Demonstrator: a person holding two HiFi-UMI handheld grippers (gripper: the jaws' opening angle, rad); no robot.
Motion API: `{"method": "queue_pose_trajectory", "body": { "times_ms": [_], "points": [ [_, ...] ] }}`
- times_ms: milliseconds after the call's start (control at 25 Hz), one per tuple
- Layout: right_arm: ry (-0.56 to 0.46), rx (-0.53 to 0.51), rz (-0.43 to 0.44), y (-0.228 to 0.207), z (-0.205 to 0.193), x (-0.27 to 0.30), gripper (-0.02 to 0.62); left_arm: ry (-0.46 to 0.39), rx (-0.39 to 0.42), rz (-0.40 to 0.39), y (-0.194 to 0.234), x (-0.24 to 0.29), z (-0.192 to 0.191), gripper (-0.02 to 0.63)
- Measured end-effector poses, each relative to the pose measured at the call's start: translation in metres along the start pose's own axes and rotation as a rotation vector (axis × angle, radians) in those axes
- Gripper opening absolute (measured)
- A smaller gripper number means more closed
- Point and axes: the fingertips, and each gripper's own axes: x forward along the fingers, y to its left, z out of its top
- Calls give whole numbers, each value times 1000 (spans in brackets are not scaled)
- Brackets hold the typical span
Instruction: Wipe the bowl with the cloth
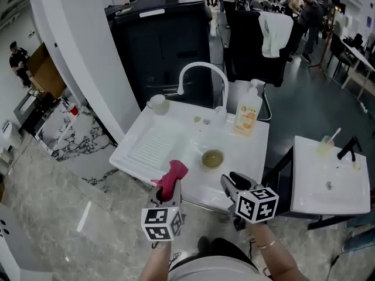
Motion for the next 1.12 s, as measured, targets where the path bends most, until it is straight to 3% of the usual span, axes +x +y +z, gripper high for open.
{"method": "queue_pose_trajectory", "body": {
  "times_ms": [320, 720, 1120],
  "points": [
    [30, -26, -33, -25, 7, 33, 132, 23, -1, -21, 10, 37, -1, 60],
    [85, -19, -35, -68, 33, 99, 132, 35, -21, 15, 39, 104, 17, 60],
    [192, -20, -45, -119, 28, 174, 133, 82, -54, 52, 58, 168, 12, 60]
  ]
}}
